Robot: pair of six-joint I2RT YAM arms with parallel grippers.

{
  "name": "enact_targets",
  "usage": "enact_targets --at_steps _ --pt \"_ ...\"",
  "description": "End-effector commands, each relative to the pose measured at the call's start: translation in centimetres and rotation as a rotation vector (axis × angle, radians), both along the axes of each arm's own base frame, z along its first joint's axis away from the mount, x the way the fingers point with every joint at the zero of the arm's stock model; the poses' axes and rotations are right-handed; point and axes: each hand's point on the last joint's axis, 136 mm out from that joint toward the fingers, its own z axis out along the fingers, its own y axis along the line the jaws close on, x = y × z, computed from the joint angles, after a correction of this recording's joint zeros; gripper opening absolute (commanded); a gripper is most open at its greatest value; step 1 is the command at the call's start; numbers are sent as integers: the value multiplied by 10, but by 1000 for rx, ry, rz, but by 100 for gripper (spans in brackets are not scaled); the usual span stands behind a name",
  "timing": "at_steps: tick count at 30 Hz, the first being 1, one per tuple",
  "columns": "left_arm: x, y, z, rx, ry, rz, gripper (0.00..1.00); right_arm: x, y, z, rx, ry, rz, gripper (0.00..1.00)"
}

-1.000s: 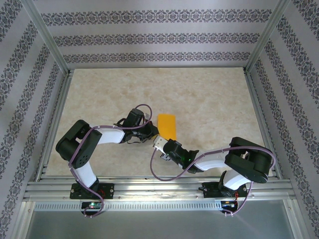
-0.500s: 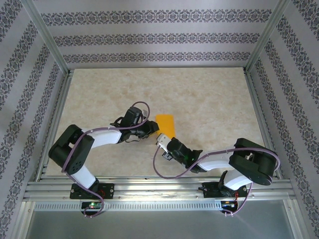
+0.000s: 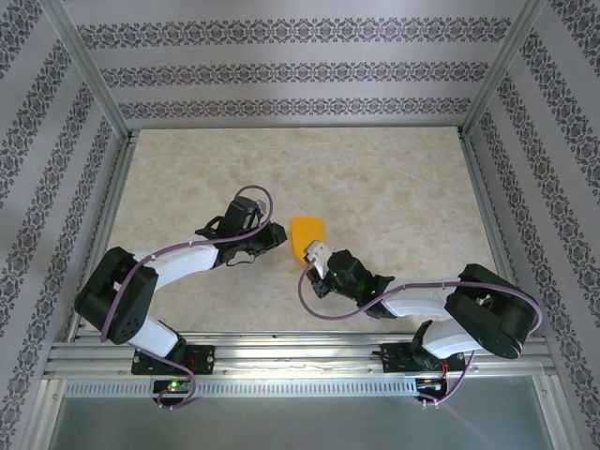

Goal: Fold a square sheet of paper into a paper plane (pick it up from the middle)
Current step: Third fold the triangle at the center of the table.

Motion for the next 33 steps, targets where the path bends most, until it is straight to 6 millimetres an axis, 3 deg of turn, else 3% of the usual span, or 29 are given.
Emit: enact_targets --at_steps 1,14,23,33 --pt "15 2 26 10 -84 -10 23 -2 1 9 85 68 -21 0" --pt "47 -23 59 -35 -158 -84 21 -6 8 9 273 326 36 0" --pt "55 -52 31 -70 -25 -200 20 -12 24 0 315 466 96 0" --pt "52 -74 -8 -120 117 -283 18 -13 20 -5 326 502 90 0"
